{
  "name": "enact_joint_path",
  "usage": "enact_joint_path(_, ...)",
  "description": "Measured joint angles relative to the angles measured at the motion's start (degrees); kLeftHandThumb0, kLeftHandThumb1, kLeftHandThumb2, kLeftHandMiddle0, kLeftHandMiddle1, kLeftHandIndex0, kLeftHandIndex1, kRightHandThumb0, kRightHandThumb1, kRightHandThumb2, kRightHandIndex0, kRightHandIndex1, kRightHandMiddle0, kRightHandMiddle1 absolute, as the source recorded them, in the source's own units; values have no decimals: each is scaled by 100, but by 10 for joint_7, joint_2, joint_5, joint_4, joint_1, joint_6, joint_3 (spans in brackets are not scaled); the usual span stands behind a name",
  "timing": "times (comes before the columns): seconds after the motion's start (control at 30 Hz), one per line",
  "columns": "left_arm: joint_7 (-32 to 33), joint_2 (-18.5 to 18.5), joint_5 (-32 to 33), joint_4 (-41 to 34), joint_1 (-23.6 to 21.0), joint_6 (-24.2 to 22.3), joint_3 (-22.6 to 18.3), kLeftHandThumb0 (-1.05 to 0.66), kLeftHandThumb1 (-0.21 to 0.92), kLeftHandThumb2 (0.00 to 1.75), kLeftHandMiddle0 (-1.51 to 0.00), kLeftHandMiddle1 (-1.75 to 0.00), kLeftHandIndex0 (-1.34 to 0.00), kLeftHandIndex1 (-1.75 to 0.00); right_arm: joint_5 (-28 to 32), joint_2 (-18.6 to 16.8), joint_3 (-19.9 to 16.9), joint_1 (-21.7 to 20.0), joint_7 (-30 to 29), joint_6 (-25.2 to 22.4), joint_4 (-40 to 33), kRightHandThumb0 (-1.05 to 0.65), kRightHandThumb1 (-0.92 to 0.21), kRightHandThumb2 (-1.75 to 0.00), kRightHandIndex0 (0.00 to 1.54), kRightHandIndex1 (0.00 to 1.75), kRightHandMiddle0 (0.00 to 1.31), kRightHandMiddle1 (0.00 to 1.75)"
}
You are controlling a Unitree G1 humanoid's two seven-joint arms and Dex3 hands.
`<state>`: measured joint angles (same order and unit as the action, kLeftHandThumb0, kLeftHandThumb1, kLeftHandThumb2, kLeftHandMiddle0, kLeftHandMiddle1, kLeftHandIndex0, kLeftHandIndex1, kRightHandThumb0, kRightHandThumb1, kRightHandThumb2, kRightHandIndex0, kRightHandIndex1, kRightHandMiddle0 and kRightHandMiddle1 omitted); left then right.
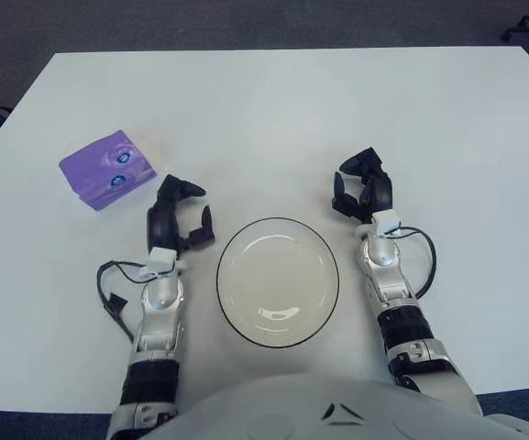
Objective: Put the tissue paper into the plate.
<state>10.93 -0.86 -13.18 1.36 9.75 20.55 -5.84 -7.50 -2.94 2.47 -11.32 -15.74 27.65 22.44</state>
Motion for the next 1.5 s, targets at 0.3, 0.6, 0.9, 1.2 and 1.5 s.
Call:
enact_joint_path(0.3,13,-17,-65,-58,63,9,15,-1,26,140,-69,-170,-40,-175,0,0,-1,0,0,-1,1,-41,-56,-102,65,165,42,175)
enact_joint_path(0.6,24,-47,-97,-93,76,45,6,-1,23,144,-70,-174,-42,-175,-2,0,0,0,-6,-2,0,-41,-56,-102,65,166,42,175)
enact_joint_path(0.9,36,-54,-151,-183,93,33,-12,-1,10,158,-80,-175,-52,-173,-2,0,0,0,-5,-2,0,-41,-56,-101,66,167,42,175)
enact_joint_path(1.2,35,-33,-229,-305,117,-48,-25,-1,23,142,-67,-173,-45,-174,-1,0,0,-1,0,-2,1,-41,-56,-101,66,168,42,175)
enact_joint_path(1.5,63,-48,-275,-291,65,-77,-49,-59,57,102,-29,-174,-35,-175,-1,0,1,-4,-1,-1,5,-41,-55,-104,69,167,43,175)
